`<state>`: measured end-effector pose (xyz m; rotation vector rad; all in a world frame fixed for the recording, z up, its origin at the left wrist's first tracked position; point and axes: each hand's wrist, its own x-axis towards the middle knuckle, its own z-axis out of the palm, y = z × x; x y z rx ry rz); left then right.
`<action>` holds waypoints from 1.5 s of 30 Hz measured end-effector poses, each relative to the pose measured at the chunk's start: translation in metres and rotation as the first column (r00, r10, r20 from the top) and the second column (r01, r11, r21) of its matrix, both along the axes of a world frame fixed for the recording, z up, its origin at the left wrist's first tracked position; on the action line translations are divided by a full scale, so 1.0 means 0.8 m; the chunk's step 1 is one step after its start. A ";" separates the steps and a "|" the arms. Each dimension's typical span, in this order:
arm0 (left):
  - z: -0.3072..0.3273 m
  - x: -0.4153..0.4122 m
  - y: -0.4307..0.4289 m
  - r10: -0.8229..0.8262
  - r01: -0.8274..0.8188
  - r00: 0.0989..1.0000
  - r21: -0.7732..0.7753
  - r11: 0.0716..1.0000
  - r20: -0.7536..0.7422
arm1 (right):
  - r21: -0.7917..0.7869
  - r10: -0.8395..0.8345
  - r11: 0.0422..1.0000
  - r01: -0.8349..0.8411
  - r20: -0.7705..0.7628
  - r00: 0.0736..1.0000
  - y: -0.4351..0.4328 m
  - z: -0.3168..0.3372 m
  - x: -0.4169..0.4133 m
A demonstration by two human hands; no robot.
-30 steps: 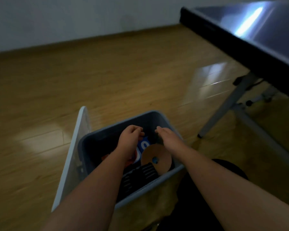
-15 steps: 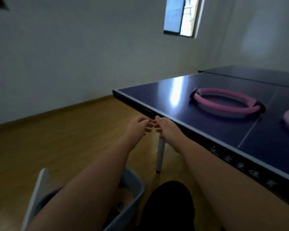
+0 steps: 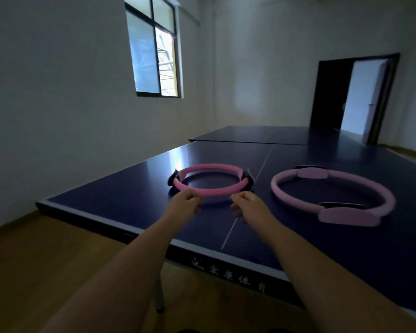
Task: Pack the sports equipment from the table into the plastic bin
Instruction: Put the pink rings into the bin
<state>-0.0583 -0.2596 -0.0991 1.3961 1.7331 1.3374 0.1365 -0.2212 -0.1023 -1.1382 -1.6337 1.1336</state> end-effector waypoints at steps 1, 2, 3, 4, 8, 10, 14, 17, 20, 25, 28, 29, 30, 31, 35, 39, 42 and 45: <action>-0.005 0.006 0.019 -0.012 0.012 1.000 -0.010 1.000 -0.024 | -0.011 -0.016 1.000 0.016 0.000 1.000 0.012 -0.003 0.009; -0.008 0.010 0.035 -0.013 0.012 0.998 -0.018 1.000 -0.067 | -0.021 -0.028 0.999 0.028 -0.002 1.000 0.022 -0.006 0.014; -0.013 0.014 0.055 -0.019 0.015 0.992 -0.031 0.999 -0.122 | -0.030 -0.042 0.999 0.042 -0.006 0.999 0.037 -0.012 0.019; -0.015 0.015 0.068 -0.020 0.014 0.984 -0.039 0.999 -0.178 | -0.030 -0.058 0.998 0.058 0.001 0.998 0.046 -0.013 0.021; -0.025 0.020 0.122 -0.034 0.017 0.949 -0.056 0.998 -0.314 | -0.039 -0.093 0.995 0.094 0.023 0.995 0.095 -0.025 0.025; -0.034 0.017 0.146 -0.015 -0.003 0.915 -0.044 0.999 -0.403 | -0.033 -0.102 0.994 0.103 0.026 0.994 0.117 -0.029 0.023; -0.052 0.005 0.188 -0.043 0.016 0.758 -0.047 0.999 -0.651 | -0.025 -0.097 0.995 0.100 0.085 0.992 0.153 -0.037 0.018; -0.063 0.001 0.214 -0.120 0.020 0.543 -0.130 0.991 -0.831 | 0.038 -0.108 0.994 0.103 0.178 0.978 0.170 -0.037 0.022; -0.072 0.008 0.230 -0.151 -0.050 0.293 -0.173 0.984 -0.944 | 0.146 -0.144 0.984 0.098 0.351 0.925 0.182 -0.033 0.038; -0.070 0.019 0.234 -0.105 -0.124 0.274 -0.143 0.982 -0.956 | 0.444 -0.411 0.888 0.118 0.654 0.635 0.200 -0.030 0.080; -0.069 0.020 0.229 -0.056 -0.072 0.294 -0.081 0.994 -0.954 | 0.517 -0.531 0.846 0.131 0.799 0.282 0.200 -0.035 0.110; -0.068 0.021 0.226 -0.046 -0.054 0.286 -0.064 0.996 -0.957 | 0.497 -0.518 0.855 0.150 0.833 0.194 0.199 -0.038 0.120; -0.067 0.022 0.224 -0.047 -0.034 0.281 -0.059 0.998 -0.959 | 0.469 -0.491 0.867 0.166 0.861 0.130 0.198 -0.041 0.130; -0.066 0.024 0.220 -0.053 -0.013 0.287 -0.060 0.998 -0.957 | 0.434 -0.457 0.881 0.187 0.884 0.100 0.198 -0.045 0.138; -0.052 0.047 0.201 -0.088 0.059 0.306 -0.073 0.996 -0.948 | 0.303 -0.334 0.931 0.205 0.933 0.136 0.197 -0.046 0.153; -0.044 0.077 0.188 -0.107 0.098 0.303 -0.080 0.992 -0.947 | 0.358 -0.394 0.917 0.179 0.885 0.248 0.191 -0.037 0.149; -0.036 0.089 0.183 -0.090 0.074 0.335 -0.069 0.995 -0.938 | 0.404 -0.416 0.909 0.102 0.858 0.303 0.179 -0.031 0.136; -0.023 0.087 0.179 -0.034 0.043 0.370 -0.020 0.999 -0.928 | 0.443 -0.438 0.893 0.080 0.815 0.379 0.166 -0.022 0.120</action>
